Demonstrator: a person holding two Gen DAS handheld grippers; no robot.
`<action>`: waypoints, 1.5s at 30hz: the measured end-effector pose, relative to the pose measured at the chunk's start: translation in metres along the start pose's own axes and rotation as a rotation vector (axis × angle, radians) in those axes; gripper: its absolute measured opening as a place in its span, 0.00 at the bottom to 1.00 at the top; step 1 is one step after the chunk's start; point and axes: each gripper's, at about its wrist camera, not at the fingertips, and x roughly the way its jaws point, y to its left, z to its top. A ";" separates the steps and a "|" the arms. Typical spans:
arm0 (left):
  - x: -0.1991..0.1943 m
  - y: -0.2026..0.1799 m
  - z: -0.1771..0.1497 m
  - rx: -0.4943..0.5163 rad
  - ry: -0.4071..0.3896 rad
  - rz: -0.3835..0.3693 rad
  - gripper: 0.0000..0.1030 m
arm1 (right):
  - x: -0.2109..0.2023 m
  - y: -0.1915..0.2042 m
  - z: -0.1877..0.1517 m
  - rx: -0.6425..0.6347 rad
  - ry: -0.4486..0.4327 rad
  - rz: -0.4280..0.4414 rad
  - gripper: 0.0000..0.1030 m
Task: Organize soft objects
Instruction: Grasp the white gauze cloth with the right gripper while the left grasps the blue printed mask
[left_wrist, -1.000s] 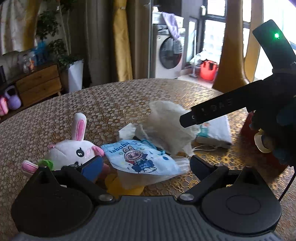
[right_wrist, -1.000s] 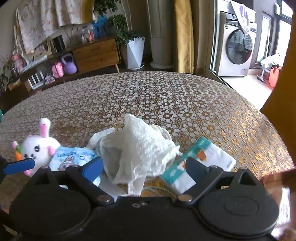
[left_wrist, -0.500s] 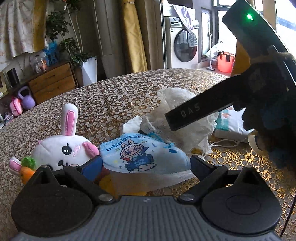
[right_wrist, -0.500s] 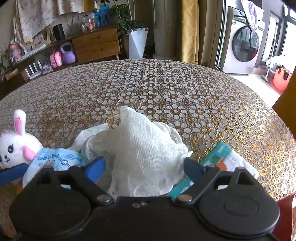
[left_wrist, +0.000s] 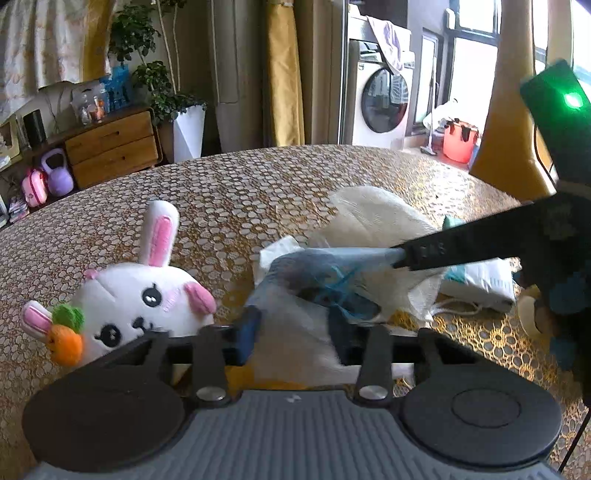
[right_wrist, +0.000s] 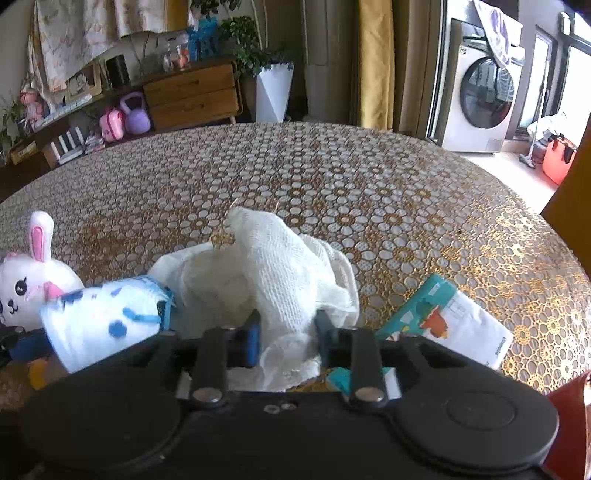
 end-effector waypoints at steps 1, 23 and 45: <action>0.000 0.001 0.001 -0.004 -0.003 -0.001 0.29 | -0.003 0.000 0.000 0.005 -0.010 0.000 0.18; -0.044 0.014 0.001 0.005 0.010 -0.093 0.13 | -0.104 -0.027 -0.039 0.118 -0.135 0.054 0.08; -0.040 -0.018 0.000 0.203 0.062 -0.115 0.79 | -0.111 -0.031 -0.080 0.173 -0.069 0.070 0.08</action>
